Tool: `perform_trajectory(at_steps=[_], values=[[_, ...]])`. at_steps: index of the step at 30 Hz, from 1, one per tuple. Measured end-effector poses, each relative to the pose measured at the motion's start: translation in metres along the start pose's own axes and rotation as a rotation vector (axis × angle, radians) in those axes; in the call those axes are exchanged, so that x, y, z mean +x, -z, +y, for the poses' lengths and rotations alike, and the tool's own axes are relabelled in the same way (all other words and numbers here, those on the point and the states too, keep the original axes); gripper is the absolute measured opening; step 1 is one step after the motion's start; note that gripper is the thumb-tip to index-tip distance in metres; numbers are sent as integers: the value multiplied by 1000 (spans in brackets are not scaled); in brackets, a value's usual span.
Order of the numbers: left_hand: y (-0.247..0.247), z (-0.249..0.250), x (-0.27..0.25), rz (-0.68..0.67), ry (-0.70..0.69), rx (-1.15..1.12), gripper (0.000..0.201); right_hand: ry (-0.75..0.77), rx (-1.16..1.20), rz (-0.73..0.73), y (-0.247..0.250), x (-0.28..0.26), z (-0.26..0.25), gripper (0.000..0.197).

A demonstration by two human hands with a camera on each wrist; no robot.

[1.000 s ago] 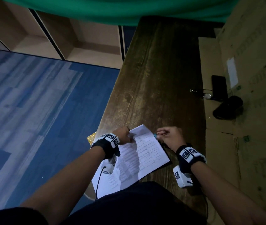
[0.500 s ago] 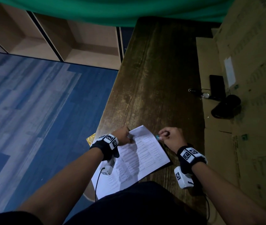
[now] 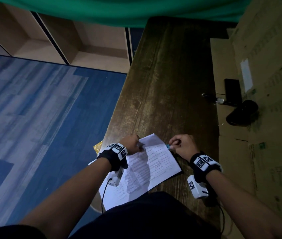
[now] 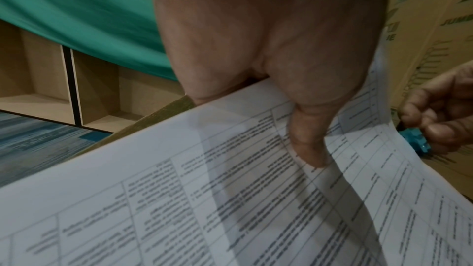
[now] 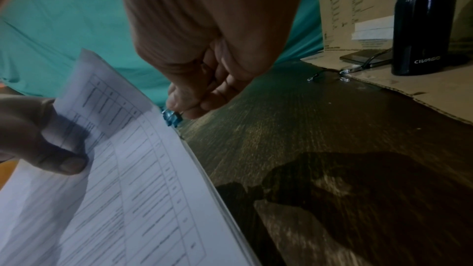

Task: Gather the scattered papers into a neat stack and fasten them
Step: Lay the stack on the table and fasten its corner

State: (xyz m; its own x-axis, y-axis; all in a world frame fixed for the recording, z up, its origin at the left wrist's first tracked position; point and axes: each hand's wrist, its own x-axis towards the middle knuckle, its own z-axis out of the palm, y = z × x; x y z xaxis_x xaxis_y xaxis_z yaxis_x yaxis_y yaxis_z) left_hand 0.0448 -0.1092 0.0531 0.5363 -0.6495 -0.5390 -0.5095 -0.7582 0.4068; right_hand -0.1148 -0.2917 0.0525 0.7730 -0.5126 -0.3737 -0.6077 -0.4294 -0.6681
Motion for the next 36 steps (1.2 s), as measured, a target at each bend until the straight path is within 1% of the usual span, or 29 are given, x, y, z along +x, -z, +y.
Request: perform_trajectory(at_steps=[5, 11, 15, 18, 20, 21, 23, 25, 27, 30, 34, 36], values=[[4, 5, -1, -15, -49, 33, 32, 28, -21, 7, 1, -1, -4, 16], [5, 10, -4, -3, -87, 66, 39, 44, -90, -52, 2, 0, -9, 16], [7, 8, -4, -16, -99, 58, 35, 41, -79, -68, 3, 4, -9, 15], [8, 3, -3, -30, -115, 16, 27, 49, 20, -74, 4, 5, -5, 14], [8, 0, -2, -21, -91, 4, 21, 61, 107, -81, 5, 5, -3, 13], [8, -2, -2, -17, -70, 8, 22, 57, 158, -94, 6, 5, -3, 13], [10, -3, -3, -12, -31, 14, 28, 10, 301, -130, 5, 4, -5, 12], [12, -4, -2, -10, -27, 9, 34, -81, 425, -135, 1, 3, -6, 15], [14, -2, -3, -11, -31, 11, 35, -162, 512, -143, -3, 3, -6, 17], [14, -1, -5, -6, -33, 20, 34, -235, 646, -161, -9, 2, -3, 20], [13, 0, -7, 14, -51, 47, 36, -285, 742, -138, -11, -2, -2, 26], [13, 0, -7, 18, -54, 56, 36, -281, 725, -154, -9, -5, -5, 29]])
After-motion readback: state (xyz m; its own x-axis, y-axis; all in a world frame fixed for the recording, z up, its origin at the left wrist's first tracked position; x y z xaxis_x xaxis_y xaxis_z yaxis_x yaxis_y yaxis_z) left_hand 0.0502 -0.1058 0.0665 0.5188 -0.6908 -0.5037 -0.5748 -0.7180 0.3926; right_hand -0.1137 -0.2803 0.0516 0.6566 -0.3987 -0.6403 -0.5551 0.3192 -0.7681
